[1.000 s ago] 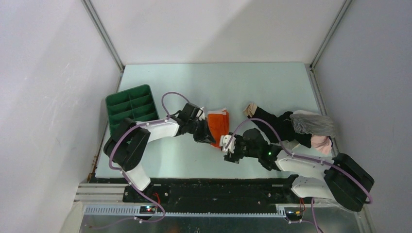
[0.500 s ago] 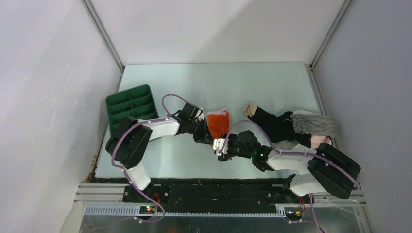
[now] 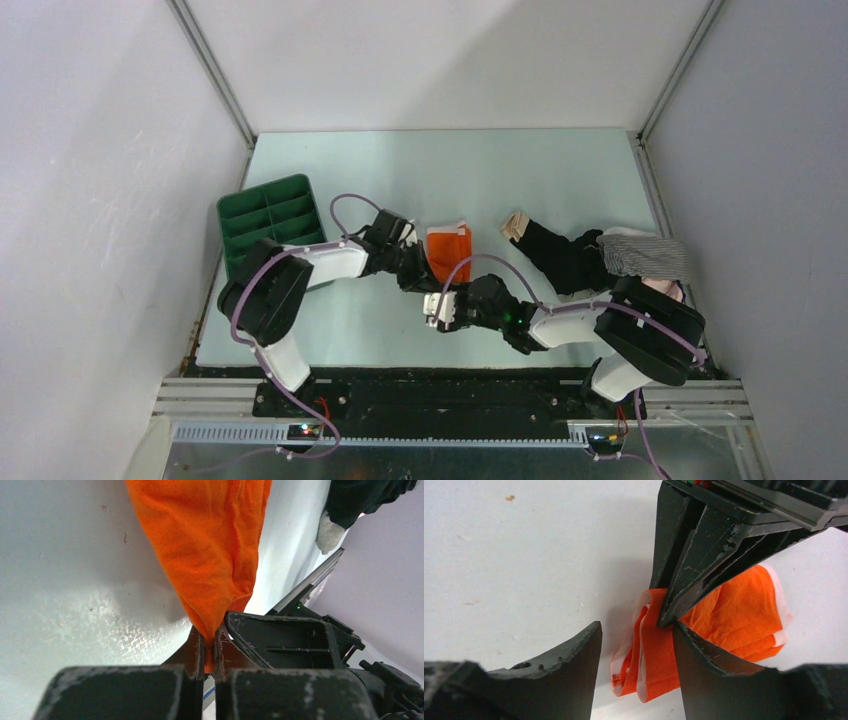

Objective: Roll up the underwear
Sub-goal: Roll the underwear to the center of the board.

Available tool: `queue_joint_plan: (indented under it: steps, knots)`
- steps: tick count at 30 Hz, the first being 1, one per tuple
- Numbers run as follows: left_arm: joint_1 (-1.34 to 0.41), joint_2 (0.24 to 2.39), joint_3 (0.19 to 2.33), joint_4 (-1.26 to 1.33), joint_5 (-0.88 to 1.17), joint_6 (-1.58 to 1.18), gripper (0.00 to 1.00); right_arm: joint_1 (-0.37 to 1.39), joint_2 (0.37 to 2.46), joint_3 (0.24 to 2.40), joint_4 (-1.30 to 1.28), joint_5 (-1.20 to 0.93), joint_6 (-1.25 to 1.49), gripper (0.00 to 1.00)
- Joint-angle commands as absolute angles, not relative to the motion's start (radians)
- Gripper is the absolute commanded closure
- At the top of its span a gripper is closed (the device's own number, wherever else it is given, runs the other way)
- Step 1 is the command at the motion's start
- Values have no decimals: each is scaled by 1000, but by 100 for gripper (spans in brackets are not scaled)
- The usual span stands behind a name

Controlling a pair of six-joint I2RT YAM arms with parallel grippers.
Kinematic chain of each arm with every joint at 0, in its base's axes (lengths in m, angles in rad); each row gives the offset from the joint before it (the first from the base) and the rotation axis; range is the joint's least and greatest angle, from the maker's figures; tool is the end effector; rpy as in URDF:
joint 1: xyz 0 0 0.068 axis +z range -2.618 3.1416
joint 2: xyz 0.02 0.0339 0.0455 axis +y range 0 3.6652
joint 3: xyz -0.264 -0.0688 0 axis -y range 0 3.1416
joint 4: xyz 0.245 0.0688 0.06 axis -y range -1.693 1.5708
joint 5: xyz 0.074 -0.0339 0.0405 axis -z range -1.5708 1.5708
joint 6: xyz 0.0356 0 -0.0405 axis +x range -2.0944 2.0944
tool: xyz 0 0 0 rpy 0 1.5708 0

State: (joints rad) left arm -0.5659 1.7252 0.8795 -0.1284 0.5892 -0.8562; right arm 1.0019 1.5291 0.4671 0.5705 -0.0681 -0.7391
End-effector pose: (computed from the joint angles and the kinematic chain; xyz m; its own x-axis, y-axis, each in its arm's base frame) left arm 0.2647 -0.1916 0.1451 -0.9934 -0.1130 -0.0210 -0.0626 0.6852 -0.7257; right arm 0.1473 0.2349 0.1408 0.4001 -0.6219 -0.6732 -0.8164 0.0920 -0.5701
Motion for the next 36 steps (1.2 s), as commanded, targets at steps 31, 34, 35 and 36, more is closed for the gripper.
queue_joint_plan:
  steps: [31,34,35,36]
  knots:
    - [-493,1740,851,-72,592,-877,97,930,1559,554,401,-52,-943,92]
    - [-495,1656,819,-45,488,-774,66,893,1536,651,243,-182,-929,95]
    - [-494,1608,806,-27,472,-760,61,873,1529,671,161,-217,-926,95]
    - [-495,1581,771,-17,432,-723,52,864,1513,703,89,-288,-927,96]
